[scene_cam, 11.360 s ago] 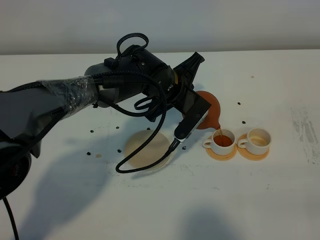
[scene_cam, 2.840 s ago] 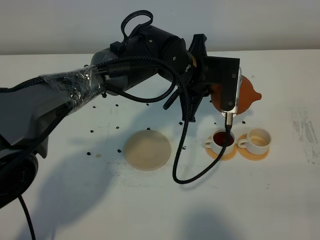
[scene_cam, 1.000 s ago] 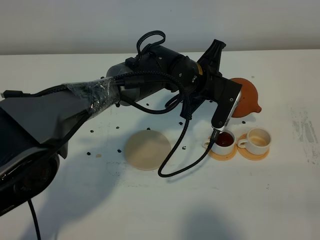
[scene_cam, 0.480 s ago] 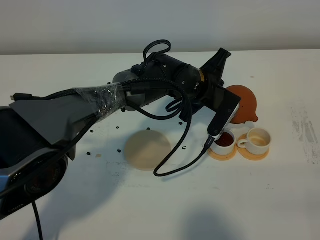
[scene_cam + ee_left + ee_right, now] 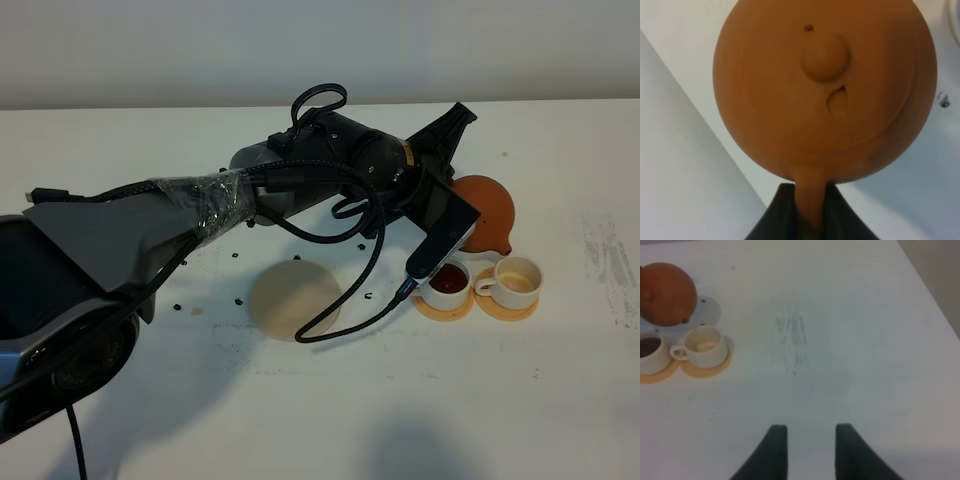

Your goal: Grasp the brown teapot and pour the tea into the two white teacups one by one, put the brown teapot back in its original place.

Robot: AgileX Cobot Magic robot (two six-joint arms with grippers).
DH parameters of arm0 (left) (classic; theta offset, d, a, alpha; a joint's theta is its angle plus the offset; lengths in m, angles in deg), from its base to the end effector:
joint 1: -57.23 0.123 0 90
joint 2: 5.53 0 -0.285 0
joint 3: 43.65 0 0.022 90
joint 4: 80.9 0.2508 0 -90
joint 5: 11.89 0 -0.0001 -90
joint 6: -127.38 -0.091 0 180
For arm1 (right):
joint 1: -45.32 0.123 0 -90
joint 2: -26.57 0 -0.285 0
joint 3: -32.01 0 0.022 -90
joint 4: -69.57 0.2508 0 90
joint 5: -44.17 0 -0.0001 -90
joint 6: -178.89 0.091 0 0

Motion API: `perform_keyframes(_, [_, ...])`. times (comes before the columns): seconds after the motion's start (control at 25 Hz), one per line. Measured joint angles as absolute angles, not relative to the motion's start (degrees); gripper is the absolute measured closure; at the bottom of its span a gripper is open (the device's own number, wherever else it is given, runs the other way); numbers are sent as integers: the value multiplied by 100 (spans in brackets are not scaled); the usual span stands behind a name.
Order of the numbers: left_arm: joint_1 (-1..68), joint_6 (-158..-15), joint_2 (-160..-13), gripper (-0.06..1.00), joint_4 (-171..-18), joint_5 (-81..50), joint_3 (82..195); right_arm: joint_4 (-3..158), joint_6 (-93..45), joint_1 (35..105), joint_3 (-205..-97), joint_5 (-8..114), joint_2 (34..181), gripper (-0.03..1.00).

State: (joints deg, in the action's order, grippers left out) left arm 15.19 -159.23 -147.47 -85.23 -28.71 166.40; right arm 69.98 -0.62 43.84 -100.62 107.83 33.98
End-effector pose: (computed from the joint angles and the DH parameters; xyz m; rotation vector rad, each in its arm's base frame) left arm 0.3970 -0.3606 0.1687 2.1964 0.6903 0.5350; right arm -0.0104 0.0009 0.2789 0.0349 2.0669 -0.0021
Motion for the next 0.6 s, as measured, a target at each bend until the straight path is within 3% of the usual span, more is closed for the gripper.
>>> perform_keyframes(0.6, [1440, -16630, -14747, 86, -8518, -2781, 16640, 6998, -62, 4384, -10062, 10783, 3398, 74])
